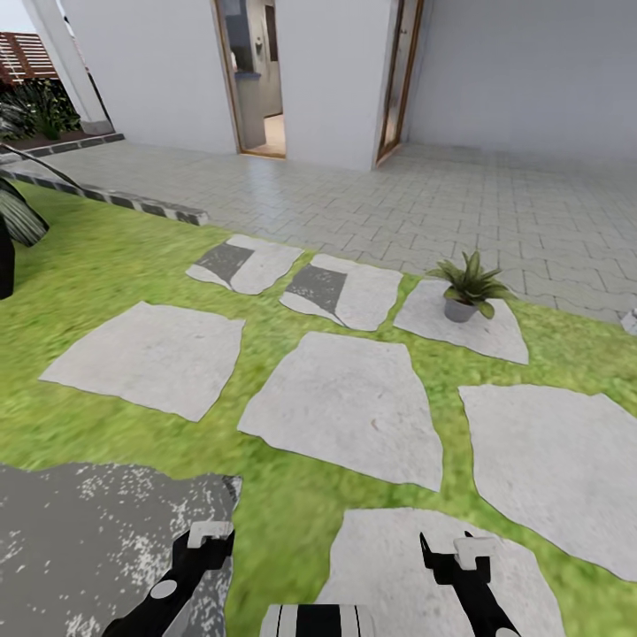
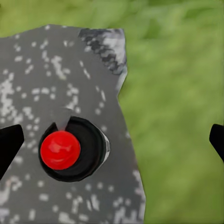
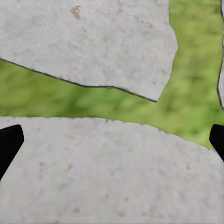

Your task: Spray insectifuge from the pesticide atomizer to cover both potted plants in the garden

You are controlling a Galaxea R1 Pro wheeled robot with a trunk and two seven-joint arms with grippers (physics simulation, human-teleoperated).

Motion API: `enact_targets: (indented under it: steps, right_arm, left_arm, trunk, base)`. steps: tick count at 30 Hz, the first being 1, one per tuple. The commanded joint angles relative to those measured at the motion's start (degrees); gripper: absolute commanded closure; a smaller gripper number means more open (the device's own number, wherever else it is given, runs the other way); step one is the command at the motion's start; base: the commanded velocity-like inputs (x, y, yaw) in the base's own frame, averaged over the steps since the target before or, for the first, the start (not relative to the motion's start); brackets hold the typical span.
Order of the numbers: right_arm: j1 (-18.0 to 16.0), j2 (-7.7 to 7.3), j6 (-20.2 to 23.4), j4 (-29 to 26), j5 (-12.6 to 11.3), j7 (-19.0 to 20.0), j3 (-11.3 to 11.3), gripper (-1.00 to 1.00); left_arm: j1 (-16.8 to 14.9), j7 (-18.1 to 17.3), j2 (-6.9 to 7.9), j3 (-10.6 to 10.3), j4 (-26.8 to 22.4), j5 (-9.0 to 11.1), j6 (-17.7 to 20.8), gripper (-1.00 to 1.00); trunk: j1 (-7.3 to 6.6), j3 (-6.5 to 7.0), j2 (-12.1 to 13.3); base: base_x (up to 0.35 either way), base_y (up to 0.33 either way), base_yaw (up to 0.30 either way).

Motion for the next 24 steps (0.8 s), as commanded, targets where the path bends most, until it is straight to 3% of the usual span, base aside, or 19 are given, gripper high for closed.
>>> enact_targets:
  steps: [1,10,17,24]
  right_arm:
    - [0.0,-0.01,-0.2,0.0,0.0,0.0,0.0,-1.00]
    - [0.0,-0.01,-0.2,0.0,0.0,0.0,0.0,-1.00]
    - [0.0,-0.01,-0.2,0.0,0.0,0.0,0.0,-1.00]
    - [0.0,-0.01,-0.2,0.0,0.0,0.0,-0.1,-1.00]
  left_arm:
    - [0.0,0.0,0.03,0.0,0.1,-0.1,-0.2,-1.00]
    - [0.0,0.0,0.09,0.0,0.1,-0.1,-0.2,-1.00]
    - [0.0,0.0,0.12,0.0,0.0,-0.1,-0.3,-1.00]
    - [0.6,0.0,0.18,0.1,-0.5,0.0,-0.4,-1.00]
  trunk:
    - [-0.01,-0.04,0.0]
    - [-0.01,-0.04,0.0]
    - [-0.01,-0.04,0.0]
    - [-0.01,-0.04,0.0]
  base:
    - [0.008,-0.007,0.027]
    - [0.002,-0.001,0.015]
    - [0.000,0.000,0.230]
    - [0.000,0.000,0.027]
